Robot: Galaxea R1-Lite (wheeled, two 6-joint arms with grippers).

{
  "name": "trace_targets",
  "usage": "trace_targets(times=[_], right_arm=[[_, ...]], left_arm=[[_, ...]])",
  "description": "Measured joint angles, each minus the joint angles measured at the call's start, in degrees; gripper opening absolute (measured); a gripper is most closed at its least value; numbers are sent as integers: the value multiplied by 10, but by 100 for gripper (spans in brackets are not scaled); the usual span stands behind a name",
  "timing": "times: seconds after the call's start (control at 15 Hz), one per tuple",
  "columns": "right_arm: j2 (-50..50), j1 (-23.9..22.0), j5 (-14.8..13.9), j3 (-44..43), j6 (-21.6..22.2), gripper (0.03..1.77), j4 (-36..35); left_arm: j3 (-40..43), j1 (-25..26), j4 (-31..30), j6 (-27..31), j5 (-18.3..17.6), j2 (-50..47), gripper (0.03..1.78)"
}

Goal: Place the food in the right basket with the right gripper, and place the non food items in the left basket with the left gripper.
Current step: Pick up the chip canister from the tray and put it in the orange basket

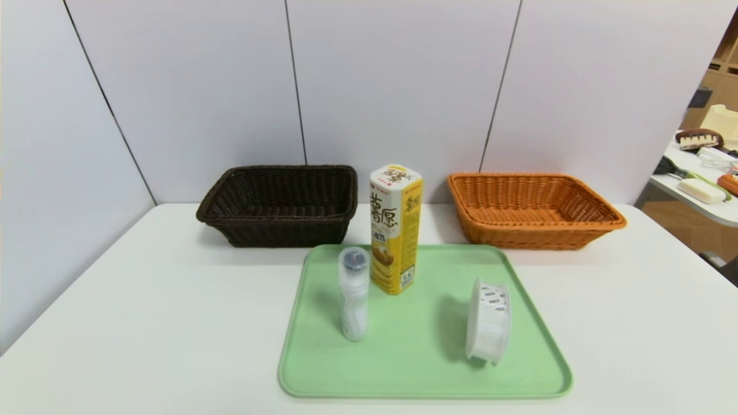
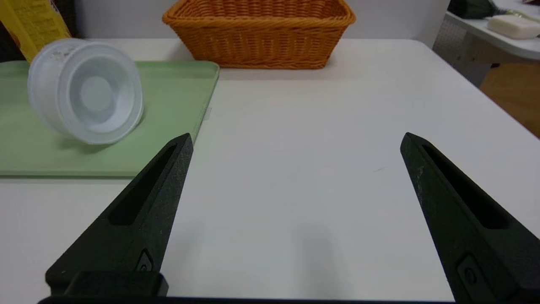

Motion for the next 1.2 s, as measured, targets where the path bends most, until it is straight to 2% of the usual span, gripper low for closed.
trace_targets(times=[0.27, 0.47, 0.67, 0.87, 1.07, 1.2], right_arm=[[16, 0, 14, -137, -18, 170, 104], [86, 0, 34, -266, -24, 170, 164], [180, -1, 39, -361, -33, 170, 178], [278, -1, 52, -417, -40, 170, 179], [366, 5, 95, -470, -42, 170, 173], [425, 30, 118, -493, -43, 170, 150]], left_arm=[[-91, 0, 95, 2, -7, 1, 169], [-155, 0, 145, 2, -26, 25, 169], [-219, 0, 144, 3, -29, 91, 169], [-280, 0, 124, 3, -36, 182, 169], [-330, 0, 111, 3, -50, 267, 169], [-346, 0, 100, 2, -56, 316, 169]])
